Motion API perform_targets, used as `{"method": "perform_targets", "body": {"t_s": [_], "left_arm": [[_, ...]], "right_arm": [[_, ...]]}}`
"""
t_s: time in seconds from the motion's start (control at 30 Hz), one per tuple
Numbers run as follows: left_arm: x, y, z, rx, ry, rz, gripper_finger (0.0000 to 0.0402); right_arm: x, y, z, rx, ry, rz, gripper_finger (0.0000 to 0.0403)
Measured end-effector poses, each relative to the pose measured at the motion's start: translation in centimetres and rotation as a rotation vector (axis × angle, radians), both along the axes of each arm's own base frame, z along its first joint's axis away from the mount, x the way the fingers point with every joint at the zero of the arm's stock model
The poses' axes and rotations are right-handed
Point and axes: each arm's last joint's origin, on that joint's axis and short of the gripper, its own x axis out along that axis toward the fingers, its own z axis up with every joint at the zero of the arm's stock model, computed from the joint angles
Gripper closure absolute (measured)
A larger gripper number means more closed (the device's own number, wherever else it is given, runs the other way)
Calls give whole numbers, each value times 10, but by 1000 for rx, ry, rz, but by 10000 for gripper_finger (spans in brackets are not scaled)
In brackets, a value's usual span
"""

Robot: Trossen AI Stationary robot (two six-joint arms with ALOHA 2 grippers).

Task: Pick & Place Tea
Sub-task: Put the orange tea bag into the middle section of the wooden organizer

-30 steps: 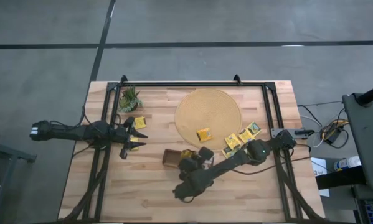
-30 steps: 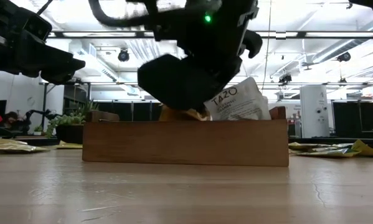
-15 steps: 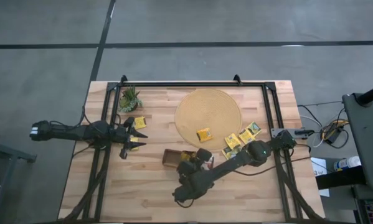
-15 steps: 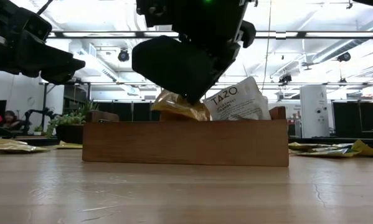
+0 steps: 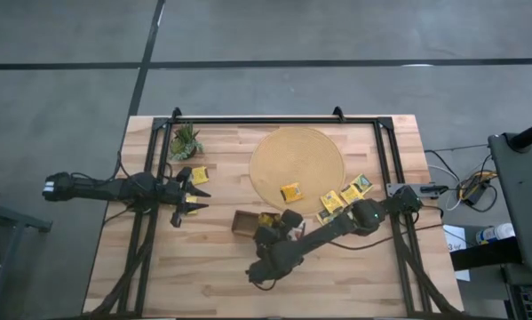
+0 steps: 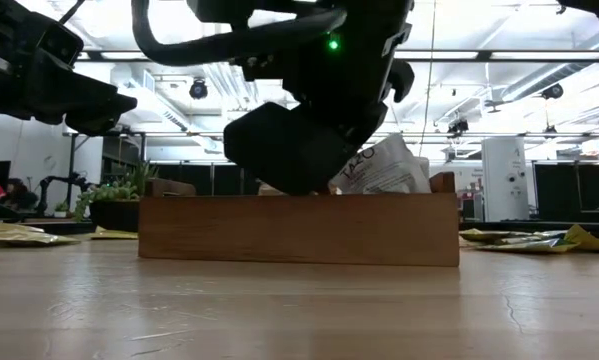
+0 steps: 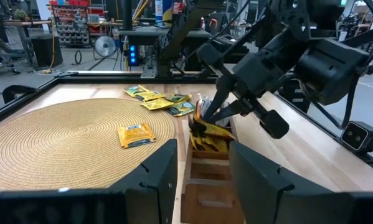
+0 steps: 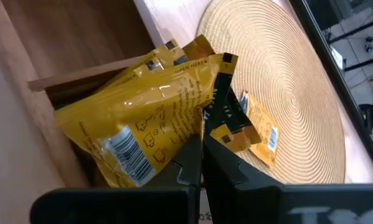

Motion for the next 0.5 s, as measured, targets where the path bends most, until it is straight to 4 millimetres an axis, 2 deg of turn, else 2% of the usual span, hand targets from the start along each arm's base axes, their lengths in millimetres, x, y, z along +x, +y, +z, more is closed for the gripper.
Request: {"method": "perform_targets", "body": {"t_s": [0.37,0.5], "left_arm": [[0,0,0,0,0,0,262],[0,0,0,0,0,0,262]], "right_arm": [[2,1,0,38,19,11,394],[1,1,1,42,23,12,380]]}}
